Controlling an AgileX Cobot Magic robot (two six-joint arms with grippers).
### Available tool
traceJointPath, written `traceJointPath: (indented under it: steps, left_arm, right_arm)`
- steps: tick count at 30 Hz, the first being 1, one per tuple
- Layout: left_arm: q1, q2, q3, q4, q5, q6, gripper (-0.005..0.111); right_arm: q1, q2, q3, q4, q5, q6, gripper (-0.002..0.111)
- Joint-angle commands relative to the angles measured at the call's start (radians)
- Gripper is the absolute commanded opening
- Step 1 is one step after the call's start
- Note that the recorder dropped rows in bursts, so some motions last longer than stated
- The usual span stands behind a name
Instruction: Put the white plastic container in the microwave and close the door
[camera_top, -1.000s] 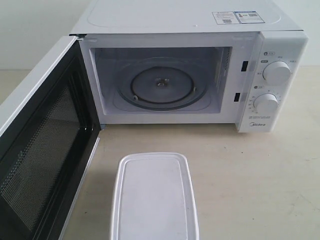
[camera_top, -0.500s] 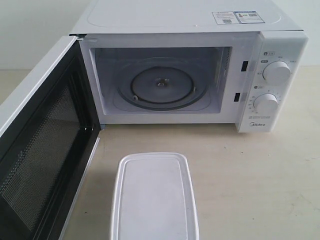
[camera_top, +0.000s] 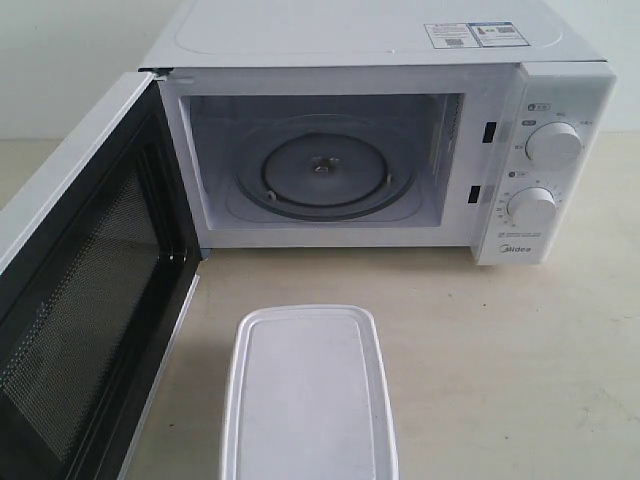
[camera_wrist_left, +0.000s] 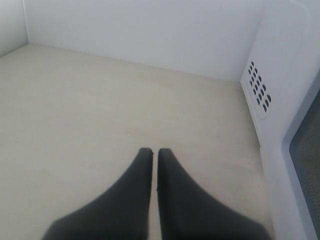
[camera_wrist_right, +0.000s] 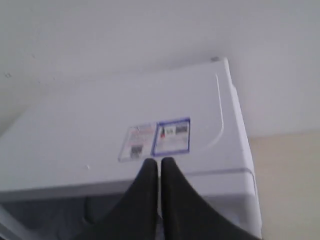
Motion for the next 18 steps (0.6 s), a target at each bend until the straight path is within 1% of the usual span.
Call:
traceJointPath:
  steps: [1, 5, 9, 13, 18]
  left_arm:
    - [-0.005, -0.003, 0.004, -0.008, -0.002, 0.007, 0.004]
    - [-0.005, -0.003, 0.004, -0.008, -0.002, 0.007, 0.004]
    - [-0.005, -0.003, 0.004, -0.008, -0.002, 0.007, 0.004]
    - [-0.005, -0.003, 0.004, -0.008, -0.002, 0.007, 0.004]
    - [-0.005, -0.003, 0.004, -0.008, -0.002, 0.007, 0.004]
  right_arm:
    - [0.015, 0.022, 0.121, -0.001, 0.024, -0.030, 0.000]
    - [0.099, 0.028, 0.234, 0.044, 0.002, -0.092, 0.000]
    - [0.200, 0.057, 0.322, 0.091, -0.089, -0.067, 0.000]
    - [0.302, 0.116, 0.408, 0.054, -0.164, 0.106, 0.000]
    - [0.411, 0.191, 0.450, -0.034, -0.207, 0.332, 0.000]
